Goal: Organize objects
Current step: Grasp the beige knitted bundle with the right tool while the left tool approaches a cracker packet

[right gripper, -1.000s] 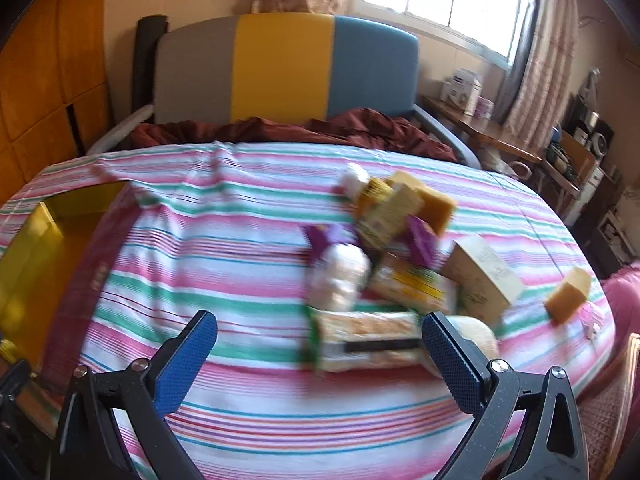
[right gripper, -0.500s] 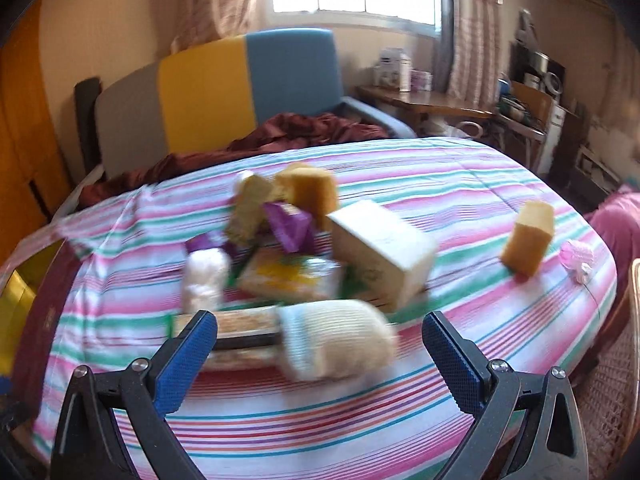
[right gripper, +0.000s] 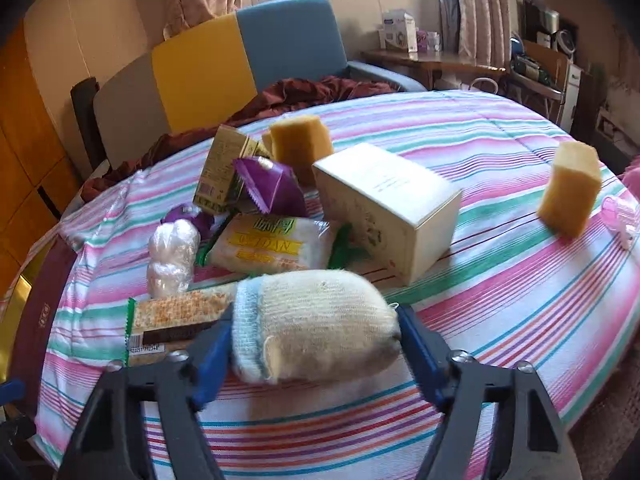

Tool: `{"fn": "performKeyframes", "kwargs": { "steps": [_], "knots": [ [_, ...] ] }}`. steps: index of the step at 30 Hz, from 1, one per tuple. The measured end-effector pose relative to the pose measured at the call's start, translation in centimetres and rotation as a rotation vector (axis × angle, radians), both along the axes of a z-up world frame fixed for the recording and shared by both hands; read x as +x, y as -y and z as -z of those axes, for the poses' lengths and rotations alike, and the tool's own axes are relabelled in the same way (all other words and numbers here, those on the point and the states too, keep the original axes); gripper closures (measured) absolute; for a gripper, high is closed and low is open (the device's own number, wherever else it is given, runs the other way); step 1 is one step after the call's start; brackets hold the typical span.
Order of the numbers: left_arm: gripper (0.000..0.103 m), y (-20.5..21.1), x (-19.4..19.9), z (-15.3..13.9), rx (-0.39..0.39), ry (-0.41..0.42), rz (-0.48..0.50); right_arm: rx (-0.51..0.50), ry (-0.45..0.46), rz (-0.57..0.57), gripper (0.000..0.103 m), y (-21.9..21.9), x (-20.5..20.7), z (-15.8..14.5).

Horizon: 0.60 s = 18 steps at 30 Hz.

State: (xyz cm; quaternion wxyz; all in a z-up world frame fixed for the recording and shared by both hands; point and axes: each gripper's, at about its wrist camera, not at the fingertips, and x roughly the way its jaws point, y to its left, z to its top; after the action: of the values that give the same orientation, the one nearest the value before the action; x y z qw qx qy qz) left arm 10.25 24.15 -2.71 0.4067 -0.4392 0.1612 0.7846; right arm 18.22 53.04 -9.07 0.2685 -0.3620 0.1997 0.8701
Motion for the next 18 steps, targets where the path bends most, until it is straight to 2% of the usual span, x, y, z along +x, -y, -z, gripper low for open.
{"fn": "performKeyframes", "kwargs": {
  "steps": [5, 11, 18],
  "knots": [
    [0.044, -2.6, 0.0, 0.1, -0.002, -0.008, 0.043, 0.052, 0.011, 0.001, 0.029, 0.8, 0.3, 0.1],
    [0.044, -6.5, 0.6, 0.0, -0.003, -0.073, 0.144, 0.137, 0.087, 0.048, 0.029, 1.2, 0.8, 0.1],
    [0.044, -11.6, 0.1, -0.1, -0.016, -0.159, 0.218, 0.131, 0.104, 0.107, 0.029, 0.2, 2.0, 0.1]
  ]
}}
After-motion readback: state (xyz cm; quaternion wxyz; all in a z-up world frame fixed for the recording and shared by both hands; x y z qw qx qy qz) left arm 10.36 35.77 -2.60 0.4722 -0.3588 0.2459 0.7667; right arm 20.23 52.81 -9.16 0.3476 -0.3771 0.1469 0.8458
